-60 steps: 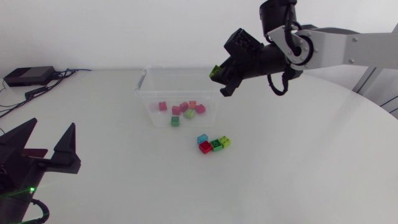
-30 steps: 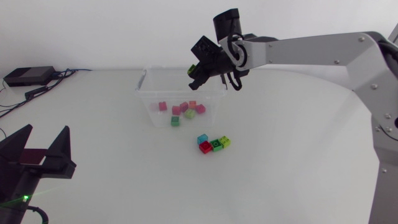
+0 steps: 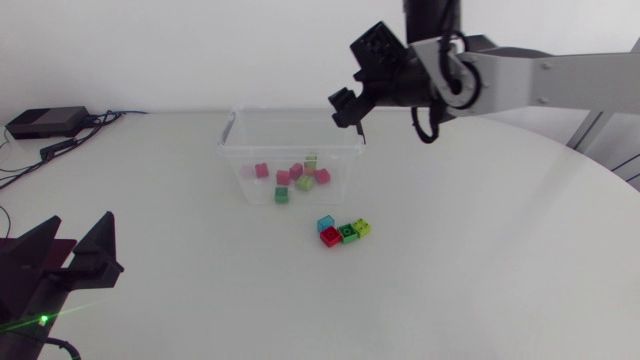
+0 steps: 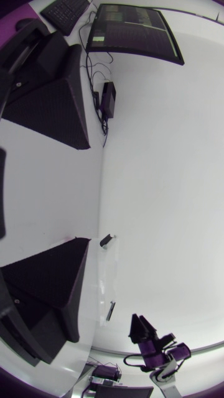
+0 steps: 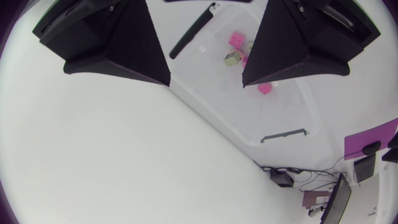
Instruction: Pick up the duplo bricks and place them in the container
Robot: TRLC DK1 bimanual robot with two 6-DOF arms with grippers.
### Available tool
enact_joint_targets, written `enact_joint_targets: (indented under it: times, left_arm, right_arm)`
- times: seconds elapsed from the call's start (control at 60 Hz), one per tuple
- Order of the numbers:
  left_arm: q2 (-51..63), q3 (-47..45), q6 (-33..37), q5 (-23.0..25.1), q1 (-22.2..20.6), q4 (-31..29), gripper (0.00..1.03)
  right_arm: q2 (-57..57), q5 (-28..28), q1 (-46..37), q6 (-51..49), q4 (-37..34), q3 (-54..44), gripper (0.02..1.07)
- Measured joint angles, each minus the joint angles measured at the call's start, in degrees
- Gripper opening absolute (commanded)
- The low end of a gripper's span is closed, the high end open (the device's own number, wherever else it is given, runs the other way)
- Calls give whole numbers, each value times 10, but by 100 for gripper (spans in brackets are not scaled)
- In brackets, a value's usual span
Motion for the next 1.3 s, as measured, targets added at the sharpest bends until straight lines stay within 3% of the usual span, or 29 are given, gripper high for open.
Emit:
enact_joint_targets:
  times: [0.233, 0.5, 0.8, 1.3]
  left_arm:
    - [0, 0, 3, 0, -1, -19, 99]
    - [0, 0, 5, 0, -1, -19, 99]
    - [0, 0, 5, 0, -1, -19, 99]
    - [0, 0, 5, 0, -1, -19, 99]
  right_arm:
    - [-153, 2, -15, 25, 14, -166, 91]
    - [-145, -6, -71, 41, 23, -299, 91]
    - [30, -43, -85, 59, 14, -277, 91]
    - [37, -59, -62, 61, 0, -271, 91]
